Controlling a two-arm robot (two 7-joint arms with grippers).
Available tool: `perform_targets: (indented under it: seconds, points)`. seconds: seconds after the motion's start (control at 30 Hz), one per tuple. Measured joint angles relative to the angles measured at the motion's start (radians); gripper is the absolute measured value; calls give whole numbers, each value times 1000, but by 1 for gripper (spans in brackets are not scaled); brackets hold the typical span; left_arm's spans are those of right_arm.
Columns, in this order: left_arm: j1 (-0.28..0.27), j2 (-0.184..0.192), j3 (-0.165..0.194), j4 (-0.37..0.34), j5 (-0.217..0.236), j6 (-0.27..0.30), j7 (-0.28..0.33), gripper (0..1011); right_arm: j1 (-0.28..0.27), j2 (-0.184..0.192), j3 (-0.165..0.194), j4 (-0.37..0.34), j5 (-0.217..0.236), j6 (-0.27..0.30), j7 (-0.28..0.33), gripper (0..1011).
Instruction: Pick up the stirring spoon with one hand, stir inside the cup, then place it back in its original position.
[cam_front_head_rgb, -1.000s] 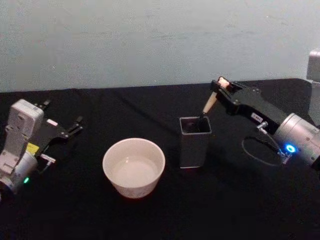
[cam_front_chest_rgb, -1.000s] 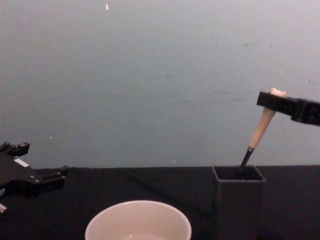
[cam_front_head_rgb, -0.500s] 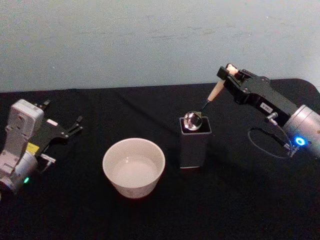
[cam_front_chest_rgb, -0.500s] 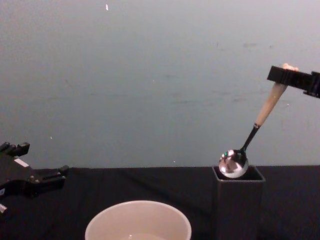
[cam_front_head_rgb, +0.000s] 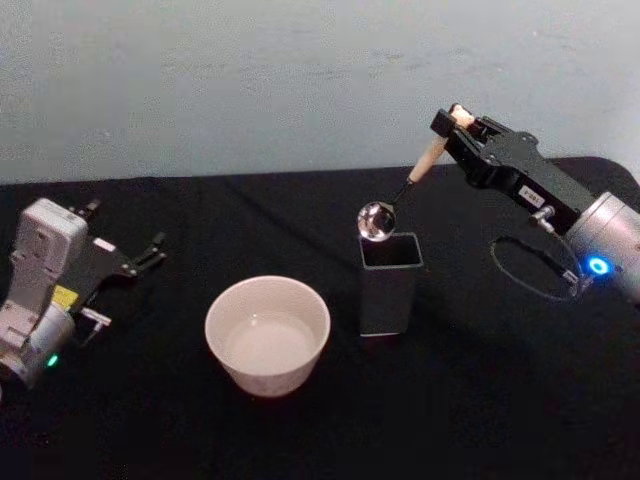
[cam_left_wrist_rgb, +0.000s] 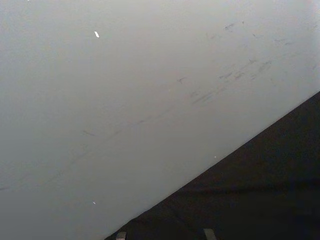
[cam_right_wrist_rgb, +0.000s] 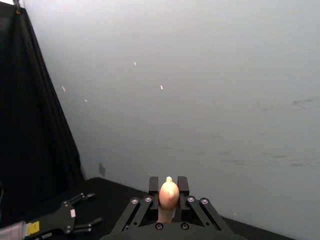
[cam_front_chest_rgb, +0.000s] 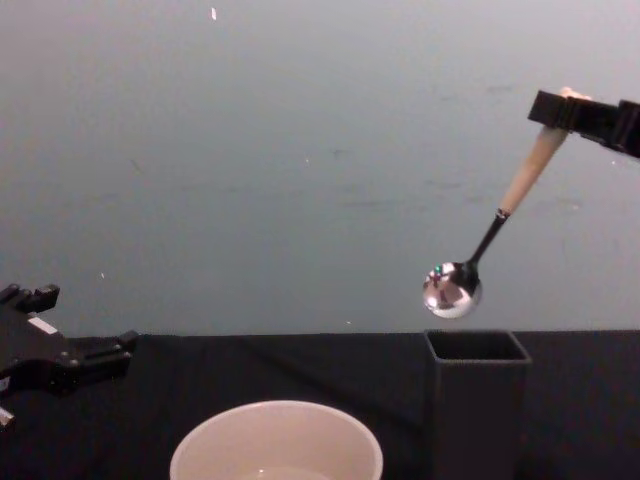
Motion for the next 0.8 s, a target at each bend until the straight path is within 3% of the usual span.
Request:
perform_targets:
  seconds: [0.37, 0.53, 0.8]
  points:
    - [0, 0, 0, 0, 0, 0, 0, 1001, 31, 4, -44, 7, 8, 1, 27, 216]
    - [0, 0, 0, 0, 0, 0, 0, 1001, 55, 9, -82, 24, -12, 0, 53, 216]
    - [0, 0, 0, 0, 0, 0, 0, 1001, 75, 11, -112, 38, -22, 0, 76, 216]
